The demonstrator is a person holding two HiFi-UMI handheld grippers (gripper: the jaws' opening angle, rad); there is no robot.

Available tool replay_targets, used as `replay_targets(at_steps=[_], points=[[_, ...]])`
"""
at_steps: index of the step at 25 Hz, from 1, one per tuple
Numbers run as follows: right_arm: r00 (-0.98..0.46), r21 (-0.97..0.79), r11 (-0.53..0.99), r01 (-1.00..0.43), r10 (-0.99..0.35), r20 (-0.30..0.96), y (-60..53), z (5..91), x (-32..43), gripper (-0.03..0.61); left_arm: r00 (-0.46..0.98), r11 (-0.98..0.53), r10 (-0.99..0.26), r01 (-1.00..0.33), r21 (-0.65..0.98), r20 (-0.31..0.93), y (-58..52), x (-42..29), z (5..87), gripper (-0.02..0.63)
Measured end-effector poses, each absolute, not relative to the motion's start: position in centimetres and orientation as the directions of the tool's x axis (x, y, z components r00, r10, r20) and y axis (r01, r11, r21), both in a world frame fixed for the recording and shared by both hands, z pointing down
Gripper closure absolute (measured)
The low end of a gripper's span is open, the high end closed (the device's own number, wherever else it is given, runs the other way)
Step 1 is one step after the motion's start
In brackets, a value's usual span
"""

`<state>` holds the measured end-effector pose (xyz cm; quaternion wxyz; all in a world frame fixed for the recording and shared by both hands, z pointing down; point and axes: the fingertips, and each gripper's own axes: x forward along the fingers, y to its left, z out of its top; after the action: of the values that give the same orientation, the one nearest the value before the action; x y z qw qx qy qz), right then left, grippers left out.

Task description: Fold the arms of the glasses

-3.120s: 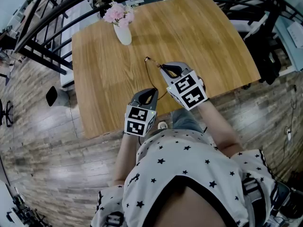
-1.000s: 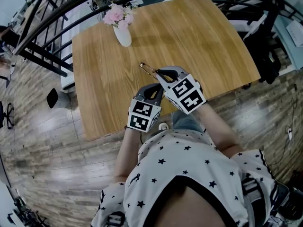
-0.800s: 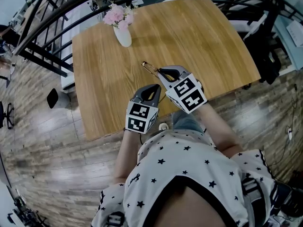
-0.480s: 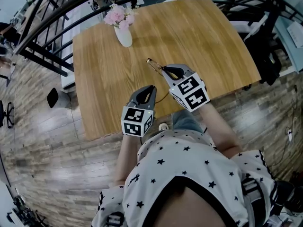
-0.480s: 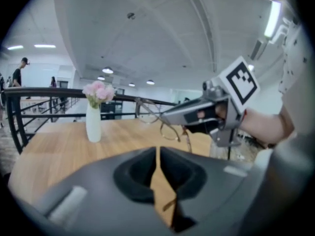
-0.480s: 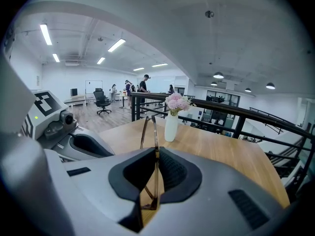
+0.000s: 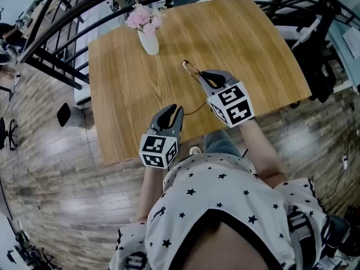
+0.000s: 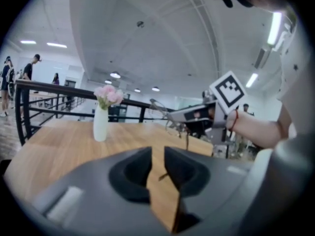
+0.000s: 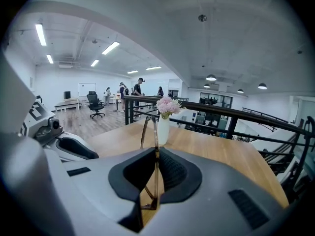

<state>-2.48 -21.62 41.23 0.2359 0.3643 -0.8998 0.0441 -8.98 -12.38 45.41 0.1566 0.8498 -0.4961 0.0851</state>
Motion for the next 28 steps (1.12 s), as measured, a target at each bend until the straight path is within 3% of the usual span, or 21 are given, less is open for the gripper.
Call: replay_targets(at_steps=[13, 28], points=[[-0.627, 0.092, 0.715, -0.693, -0.661, 0.412, -22.6, 39.0, -2.2, 0.557, 0.473, -0.449, -0.81, -0.881, 0.151, 0.347, -11.1, -9.4, 46.8, 0.498], [-0.645, 0.09, 0.735, -0.672, -0.641, 0.417, -21.8, 39.1, -2.8, 0.557, 0.435, -0.401, -0.834, -0.9, 0.17, 0.339, -11.6, -10.3, 47.0, 0.499]])
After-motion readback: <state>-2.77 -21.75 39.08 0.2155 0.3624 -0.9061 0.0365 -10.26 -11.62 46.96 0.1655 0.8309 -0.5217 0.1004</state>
